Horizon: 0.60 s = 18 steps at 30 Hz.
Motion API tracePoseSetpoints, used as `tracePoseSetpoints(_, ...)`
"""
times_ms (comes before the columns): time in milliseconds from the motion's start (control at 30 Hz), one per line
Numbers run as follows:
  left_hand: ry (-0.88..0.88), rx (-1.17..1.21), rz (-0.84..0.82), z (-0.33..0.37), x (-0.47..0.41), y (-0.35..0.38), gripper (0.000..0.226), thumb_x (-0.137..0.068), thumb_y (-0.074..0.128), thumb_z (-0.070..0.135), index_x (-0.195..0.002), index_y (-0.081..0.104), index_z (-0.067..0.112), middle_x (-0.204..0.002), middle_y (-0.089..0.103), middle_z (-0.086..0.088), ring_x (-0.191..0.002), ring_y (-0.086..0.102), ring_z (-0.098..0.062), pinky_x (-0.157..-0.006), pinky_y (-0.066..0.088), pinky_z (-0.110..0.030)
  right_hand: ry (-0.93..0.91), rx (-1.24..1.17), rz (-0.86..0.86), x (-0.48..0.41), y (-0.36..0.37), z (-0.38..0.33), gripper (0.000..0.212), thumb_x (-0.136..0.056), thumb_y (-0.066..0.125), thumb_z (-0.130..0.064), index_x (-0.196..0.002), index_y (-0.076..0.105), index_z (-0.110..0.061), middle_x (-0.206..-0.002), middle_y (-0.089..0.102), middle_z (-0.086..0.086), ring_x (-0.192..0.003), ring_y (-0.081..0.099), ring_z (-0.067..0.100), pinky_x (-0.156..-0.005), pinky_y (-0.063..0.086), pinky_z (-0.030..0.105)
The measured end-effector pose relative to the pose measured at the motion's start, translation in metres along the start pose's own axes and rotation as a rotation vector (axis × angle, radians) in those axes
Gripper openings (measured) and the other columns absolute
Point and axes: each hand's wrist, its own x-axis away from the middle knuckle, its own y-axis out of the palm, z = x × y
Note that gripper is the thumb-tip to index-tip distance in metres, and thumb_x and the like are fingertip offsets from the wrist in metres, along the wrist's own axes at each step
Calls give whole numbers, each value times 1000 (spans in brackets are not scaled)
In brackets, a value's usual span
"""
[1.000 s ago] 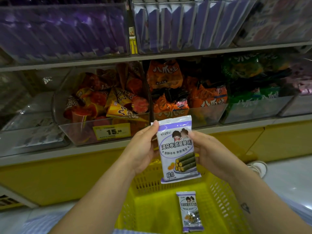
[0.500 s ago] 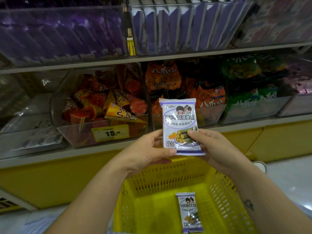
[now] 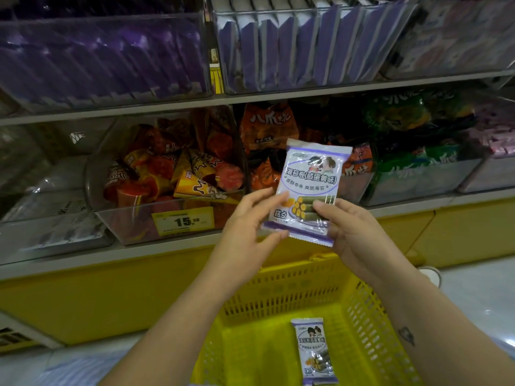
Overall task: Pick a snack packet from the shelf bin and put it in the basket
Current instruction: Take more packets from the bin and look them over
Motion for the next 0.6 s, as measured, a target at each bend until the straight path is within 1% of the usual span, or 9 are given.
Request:
tracePoseSetpoints(67, 5, 21, -37, 2, 3, 6, 59, -88, 69, 23, -129, 42, 56, -138, 40, 27, -125, 41, 11, -107, 38, -18, -85, 104, 1, 2, 5, 1, 30, -85, 68, -15, -113, 58, -15, -103, 74, 3, -91, 71, 24, -71, 55, 34)
tracePoseSetpoints(100, -22, 105, -63, 3, 4, 8, 59, -88, 68, 28, -132, 39, 55, -140, 40, 27, -126, 41, 12, -106, 38, -17, -119, 153, -17, 3, 8, 1, 34, -83, 71, -19, -113, 55, -19, -103, 73, -2, -93, 72, 19, -70, 57, 34)
tracePoseSetpoints(167, -77, 306, -100, 7, 4, 10, 61, -86, 64, 37, -134, 32, 55, -141, 43, 27, -128, 45, 6, -106, 43, -25, -161, 227, -72, 5, 12, 4, 49, -75, 74, -42, -116, 52, -25, -107, 71, -5, -99, 69, 14, -76, 58, 32)
tracePoseSetpoints(200, -87, 385, -109, 9, 4, 10, 62, -83, 63, 39, -133, 30, 54, -140, 45, 26, -127, 49, 3, -103, 46, -27, -172, 242, -102, 6, 14, 4, 54, -73, 69, -52, -116, 51, -26, -108, 70, -6, -101, 68, 12, -78, 58, 31)
tracePoseSetpoints(300, -114, 521, -141, 12, 3, 8, 65, -81, 63, 37, -134, 29, 48, -140, 50, 9, -113, 62, -6, -78, 55, -22, -190, 229, -156, 5, 17, 5, 49, -85, 47, -60, -114, 53, -21, -106, 70, -5, -101, 67, 11, -76, 56, 25)
tracePoseSetpoints(367, -159, 576, -175, 11, 4, 8, 66, -85, 66, 37, -141, 30, 43, -139, 52, 2, -105, 66, -7, -71, 53, -20, -193, 208, -144, 4, 16, 4, 44, -87, 42, -55, -108, 56, -19, -100, 71, -4, -98, 67, 10, -73, 54, 22)
tracePoseSetpoints(433, -219, 625, -218, 9, 5, 8, 73, -85, 65, 35, -147, 28, 39, -135, 56, 1, -105, 66, -10, -74, 53, -25, -185, 181, -145, 2, 14, 4, 37, -86, 46, -50, -103, 58, -20, -95, 71, -3, -93, 67, 8, -69, 52, 18)
tracePoseSetpoints(500, -260, 663, -250, 7, 4, 7, 70, -84, 60, 29, -148, 31, 37, -131, 60, 2, -108, 65, -12, -79, 54, -28, -174, 125, -152, 1, 10, 4, 36, -83, 55, -44, -107, 56, -18, -99, 69, 0, -96, 66, 12, -71, 54, 21)
tracePoseSetpoints(600, -324, 725, -268, 7, 5, 6, 59, -86, 53, 23, -144, 42, 26, -136, 59, -5, -122, 57, -21, -97, 50, -36, -188, 113, -145, 0, 5, 1, 65, -70, 72, -38, -128, 48, -21, -112, 67, -1, -106, 66, 14, -80, 57, 32)
